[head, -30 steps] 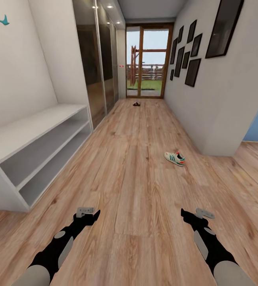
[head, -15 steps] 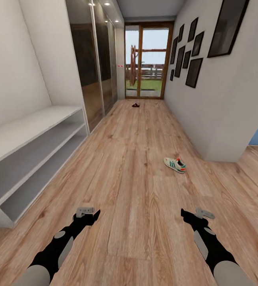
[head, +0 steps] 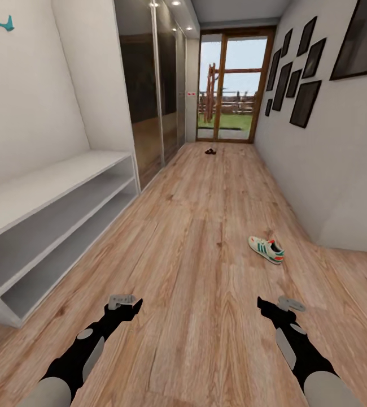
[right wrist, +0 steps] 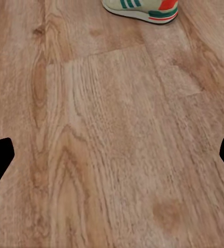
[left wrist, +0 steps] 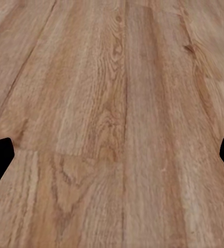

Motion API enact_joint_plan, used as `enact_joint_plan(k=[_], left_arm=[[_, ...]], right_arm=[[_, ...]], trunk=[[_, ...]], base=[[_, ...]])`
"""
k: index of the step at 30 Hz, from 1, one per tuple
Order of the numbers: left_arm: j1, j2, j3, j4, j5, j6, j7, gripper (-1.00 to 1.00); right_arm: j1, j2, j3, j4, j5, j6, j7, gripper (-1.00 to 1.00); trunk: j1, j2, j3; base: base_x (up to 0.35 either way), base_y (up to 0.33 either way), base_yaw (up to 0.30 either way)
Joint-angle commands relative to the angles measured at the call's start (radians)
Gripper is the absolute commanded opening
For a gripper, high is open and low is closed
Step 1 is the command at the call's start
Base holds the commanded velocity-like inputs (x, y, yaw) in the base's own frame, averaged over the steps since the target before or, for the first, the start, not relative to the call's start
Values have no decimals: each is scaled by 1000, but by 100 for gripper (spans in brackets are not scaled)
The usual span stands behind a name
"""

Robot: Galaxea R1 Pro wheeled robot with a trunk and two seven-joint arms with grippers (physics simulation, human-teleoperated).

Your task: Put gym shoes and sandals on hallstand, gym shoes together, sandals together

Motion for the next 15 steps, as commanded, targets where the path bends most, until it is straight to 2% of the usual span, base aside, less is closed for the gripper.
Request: enact_joint_plan(k=[1,9,15], left_arm=[[-1,0,3,1,8,0,-8,100],[-1,0,3,1,8,0,-8,100],[-1,0,3,1,8,0,-8,100]], right_arm=[[0,0,2,0,-10,-1,-2,100],[0,0,2,0,-10,-1,-2,100],[0,0,2,0,-10,-1,-2,100]], trunk=[[0,0,-1],[0,0,-1],[0,0,-1]], base=[[283,-172,293],[283,-172,282],[275,-181,59]])
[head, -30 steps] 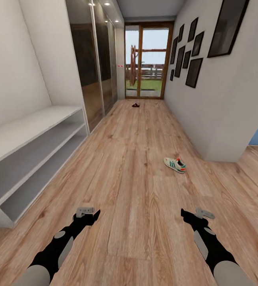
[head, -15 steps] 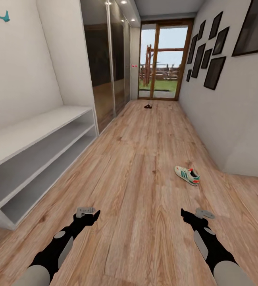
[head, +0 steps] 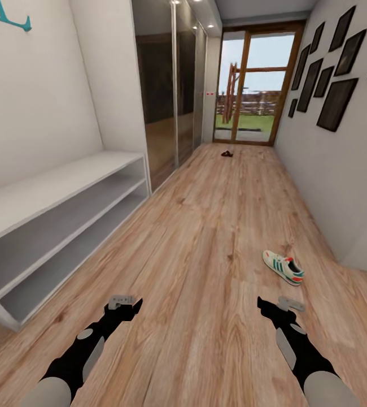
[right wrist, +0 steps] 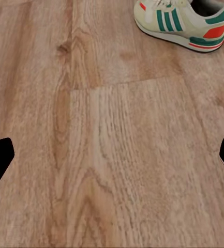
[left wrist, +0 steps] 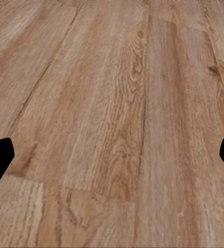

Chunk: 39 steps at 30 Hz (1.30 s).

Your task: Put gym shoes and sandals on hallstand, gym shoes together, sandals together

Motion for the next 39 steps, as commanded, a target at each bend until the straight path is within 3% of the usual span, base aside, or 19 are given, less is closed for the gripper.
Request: enact_joint_plan(k=[1,24,39], left_arm=[[-1,0,3,1,8,0,-8,100],[-1,0,3,1,8,0,-8,100],[-1,0,3,8,8,0,-8,100]], right_arm=[[0,0,1,0,-10,-1,-2,100],[0,0,2,0,-10,-1,-2,100],[0,0,1,0,-10,-1,-2,100]], trunk=[[0,0,-1],[0,0,-1],[0,0,1]], base=[[255,-195,15],[241,-205,5],[182,-244,237]])
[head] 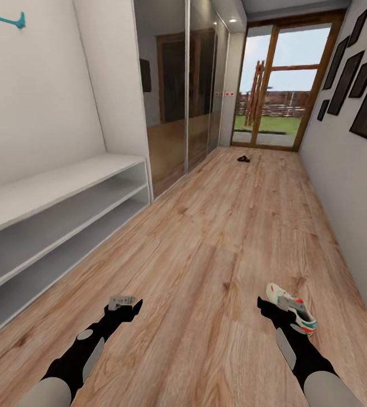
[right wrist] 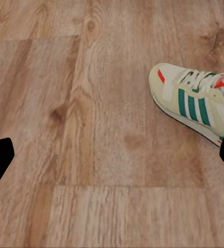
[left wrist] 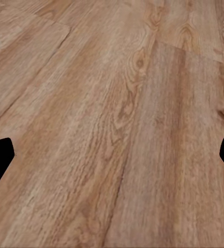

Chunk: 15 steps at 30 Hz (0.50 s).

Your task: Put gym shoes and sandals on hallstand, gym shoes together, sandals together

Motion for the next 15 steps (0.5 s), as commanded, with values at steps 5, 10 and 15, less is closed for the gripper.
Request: enact_joint_plan(k=[5,10,15], left_arm=[[-1,0,3,12,8,0,-8,100],[-9,-18,-14,-3,10,17,-9,100],[-10,-37,-9,-31,14,16,-10,100]], right_arm=[[0,0,2,0,-10,-1,-3,100],[-2,-17,19,17,7,-1,13,100],[-4,-15,25,23,-1,-1,18,100]], trunk=[[0,0,-1],[0,0,-1],[0,0,-1]], base=[[129,-266,45],[37,-111,4],[0,0,0]])
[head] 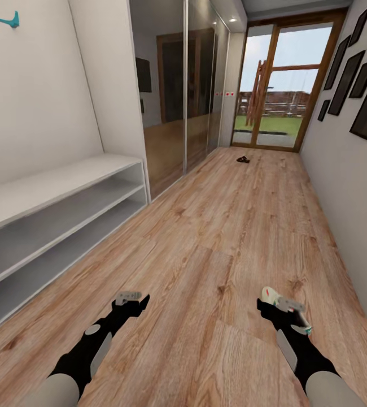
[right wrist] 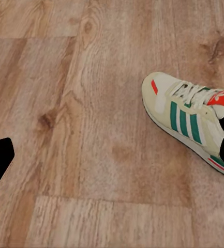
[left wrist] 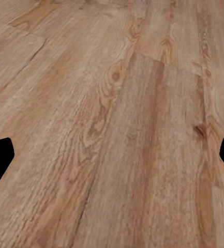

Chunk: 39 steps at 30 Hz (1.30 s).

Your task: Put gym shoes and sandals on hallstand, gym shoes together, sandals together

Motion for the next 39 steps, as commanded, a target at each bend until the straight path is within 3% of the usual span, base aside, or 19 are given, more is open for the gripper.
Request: enact_joint_plan(k=[1,11,28,39], left_arm=[[-1,-7,10,-5,14,-5,-7,100],[-1,-15,64,-61,31,-61,-5,100],[-1,-15,64,-110,31,-172,-4,100],[-1,-16,64,-110,31,-172,-4,100]], right_arm=[[-1,3,-4,-6,-16,-1,-8,100],[0,3,-20,-21,-17,-1,-18,100],[-1,3,-20,-22,-17,-1,-18,100],[-1,3,-20,-22,-17,-1,-18,100]], trunk=[[0,0,-1],[0,0,-1],[0,0,-1],[0,0,-1]], base=[[0,0,0],[0,0,0],[118,-160,0],[-85,-273,0]])
